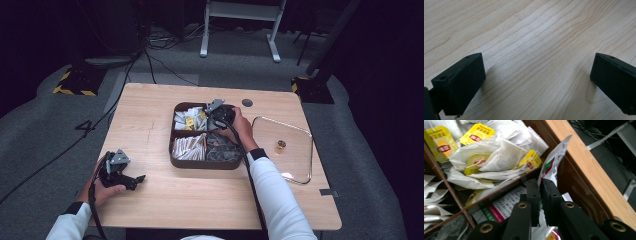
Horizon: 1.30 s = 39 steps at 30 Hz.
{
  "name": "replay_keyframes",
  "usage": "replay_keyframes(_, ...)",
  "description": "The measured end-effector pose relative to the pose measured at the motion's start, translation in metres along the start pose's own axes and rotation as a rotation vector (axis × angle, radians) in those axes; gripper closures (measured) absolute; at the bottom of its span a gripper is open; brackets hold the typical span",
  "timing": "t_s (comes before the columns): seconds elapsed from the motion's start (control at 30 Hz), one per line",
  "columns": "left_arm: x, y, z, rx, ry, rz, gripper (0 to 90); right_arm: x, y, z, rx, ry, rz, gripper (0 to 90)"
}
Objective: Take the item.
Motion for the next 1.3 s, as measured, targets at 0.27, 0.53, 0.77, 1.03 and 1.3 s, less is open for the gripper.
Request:
replay_keyframes(0.27,0.000,0.000,0.000,0.000,-0.001,0.000,0.2,0.003,0.011,0.008,-0.026,0.041,-0.073,88.7)
replay_keyframes(0.53,0.000,0.000,0.000,0.000,0.000,0.000,0.2,0.006,0.013,0.019,-0.050,0.077,-0.103,88.8)
replay_keyframes(0.77,0.000,0.000,0.000,0.000,0.000,0.000,0.2,0.010,0.018,0.032,-0.068,0.109,-0.129,88.9)
replay_keyframes(1.03,0.000,0.000,0.000,0.000,-0.001,-0.001,0.2,0.014,0.021,0.045,-0.104,0.144,-0.154,88.9)
replay_keyframes(1.3,0.000,0.000,0.000,0.000,0.000,0.000,0.2,0.022,0.022,0.060,-0.140,0.188,-0.178,89.0)
Point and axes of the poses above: each handheld gripper's, and its own axes: z roughly backward along the jaws, x roughly out of its underside, y roughly to its right, the point moved 3 cm from there along -z, roughly forward along the jaws, and after that the axes turned 12 degrees about -z, right-handed, at the moved point
